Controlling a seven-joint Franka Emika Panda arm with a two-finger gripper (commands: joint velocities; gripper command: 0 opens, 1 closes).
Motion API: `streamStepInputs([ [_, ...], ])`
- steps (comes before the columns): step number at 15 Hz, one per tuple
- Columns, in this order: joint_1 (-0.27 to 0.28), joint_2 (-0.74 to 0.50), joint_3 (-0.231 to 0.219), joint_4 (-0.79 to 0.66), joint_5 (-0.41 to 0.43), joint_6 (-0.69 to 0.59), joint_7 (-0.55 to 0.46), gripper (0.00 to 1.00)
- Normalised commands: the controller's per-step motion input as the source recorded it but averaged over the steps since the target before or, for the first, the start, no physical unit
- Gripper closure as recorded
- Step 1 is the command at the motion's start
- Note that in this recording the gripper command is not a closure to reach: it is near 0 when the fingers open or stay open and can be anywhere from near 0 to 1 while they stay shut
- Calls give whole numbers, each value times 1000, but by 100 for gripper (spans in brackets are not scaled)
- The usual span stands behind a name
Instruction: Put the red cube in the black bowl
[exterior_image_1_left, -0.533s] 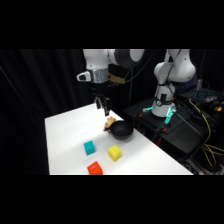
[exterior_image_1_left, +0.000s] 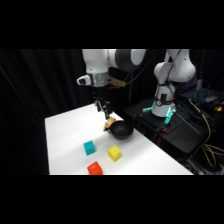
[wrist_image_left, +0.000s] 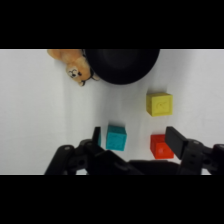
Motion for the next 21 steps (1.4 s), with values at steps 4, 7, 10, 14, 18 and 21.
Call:
streamStepInputs([
  [4,112,419,52,503,-102,27,360,0],
  [7,144,439,44,491,-106,-3,262,0],
  [10,126,332,34,419,-84,-14,137,0],
  [14,58,279,38,374,-33,25,-16,0],
  [18,-2,321,31,379,34,81,-108,0],
  [21,27,371,7,367,5,173,-93,0],
])
